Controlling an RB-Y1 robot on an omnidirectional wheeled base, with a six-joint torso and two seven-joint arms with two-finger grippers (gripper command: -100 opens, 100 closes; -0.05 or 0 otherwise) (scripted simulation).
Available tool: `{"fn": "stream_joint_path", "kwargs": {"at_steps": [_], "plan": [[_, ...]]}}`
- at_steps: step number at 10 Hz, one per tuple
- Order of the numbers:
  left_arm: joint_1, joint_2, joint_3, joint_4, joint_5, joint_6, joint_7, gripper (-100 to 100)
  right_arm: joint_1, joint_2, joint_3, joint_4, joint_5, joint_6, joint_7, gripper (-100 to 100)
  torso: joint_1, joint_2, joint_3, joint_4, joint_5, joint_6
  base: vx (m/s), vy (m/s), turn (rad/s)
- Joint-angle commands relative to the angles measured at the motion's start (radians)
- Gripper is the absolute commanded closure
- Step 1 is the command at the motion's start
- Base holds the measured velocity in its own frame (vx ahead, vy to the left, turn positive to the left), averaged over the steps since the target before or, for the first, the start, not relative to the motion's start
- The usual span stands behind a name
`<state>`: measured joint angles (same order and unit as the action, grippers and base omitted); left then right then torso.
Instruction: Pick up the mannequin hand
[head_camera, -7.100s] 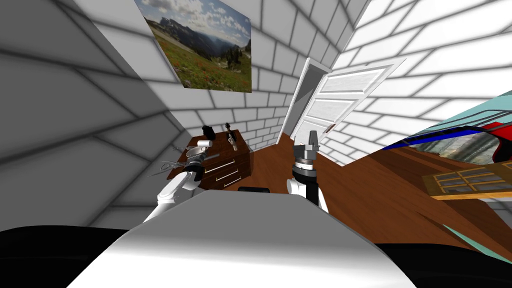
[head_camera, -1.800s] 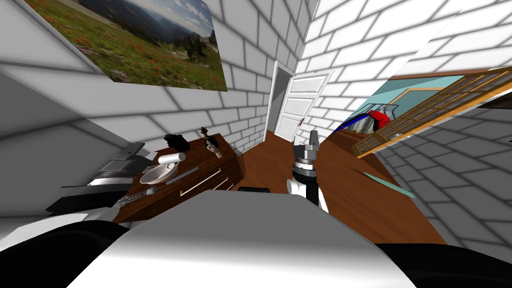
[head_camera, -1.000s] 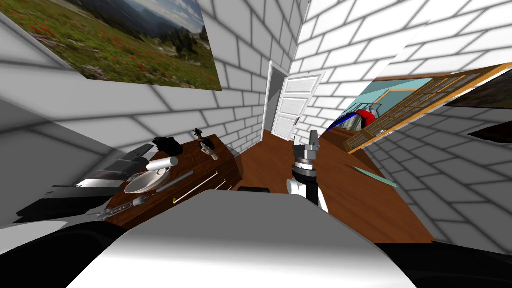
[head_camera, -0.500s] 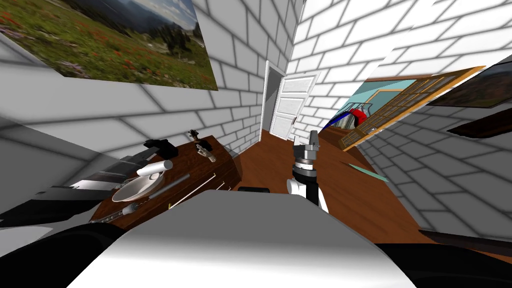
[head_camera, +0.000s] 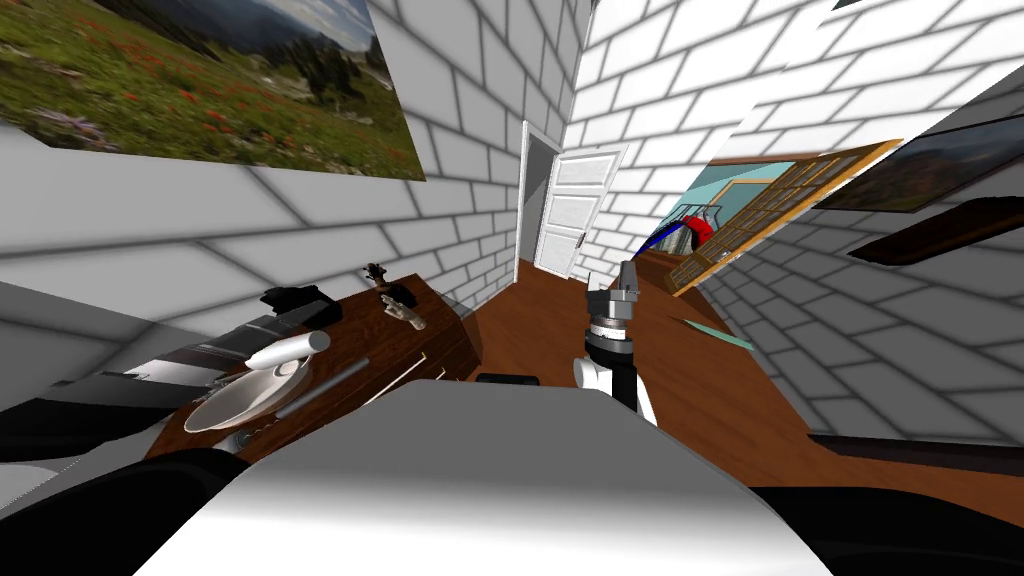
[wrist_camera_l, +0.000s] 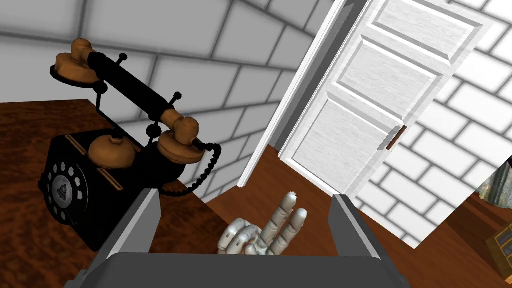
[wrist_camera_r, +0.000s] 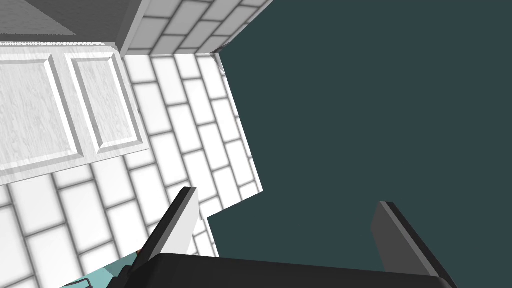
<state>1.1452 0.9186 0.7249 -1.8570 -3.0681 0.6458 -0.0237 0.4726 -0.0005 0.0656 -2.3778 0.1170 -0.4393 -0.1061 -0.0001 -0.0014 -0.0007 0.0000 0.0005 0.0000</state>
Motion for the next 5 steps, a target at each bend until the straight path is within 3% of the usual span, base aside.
{"fn": "stream_joint_path", "kwargs": {"at_steps": [1,3,4,5], "plan": [[0.012,0.001,0.007,-0.004,-0.05,0.002,-0.001,-100,0.0,0.0,0.0,0.0,0.0,0.0,0.0,0,0.0,0.0,0.0,0.0,0.0,0.0,0.017,0.01,0.033],[0.012,0.001,0.007,-0.004,-0.092,0.002,-0.001,-100,0.0,0.0,0.0,0.0,0.0,0.0,0.0,0,-0.001,0.001,0.001,0.0,0.0,0.0,0.003,0.001,0.012],[0.061,0.027,0.045,-0.005,-0.131,0.019,-0.009,-100,0.0,0.0,0.0,0.0,0.0,0.0,0.0,0,-0.001,0.002,0.001,0.0,0.0,0.0,0.019,0.0,-0.226],[0.063,0.027,0.045,-0.005,-0.159,0.019,-0.009,-100,0.0,0.0,0.0,0.0,0.0,0.0,0.0,0,-0.001,0.001,0.0,0.0,0.0,0.001,0.028,0.013,-0.136]]}}
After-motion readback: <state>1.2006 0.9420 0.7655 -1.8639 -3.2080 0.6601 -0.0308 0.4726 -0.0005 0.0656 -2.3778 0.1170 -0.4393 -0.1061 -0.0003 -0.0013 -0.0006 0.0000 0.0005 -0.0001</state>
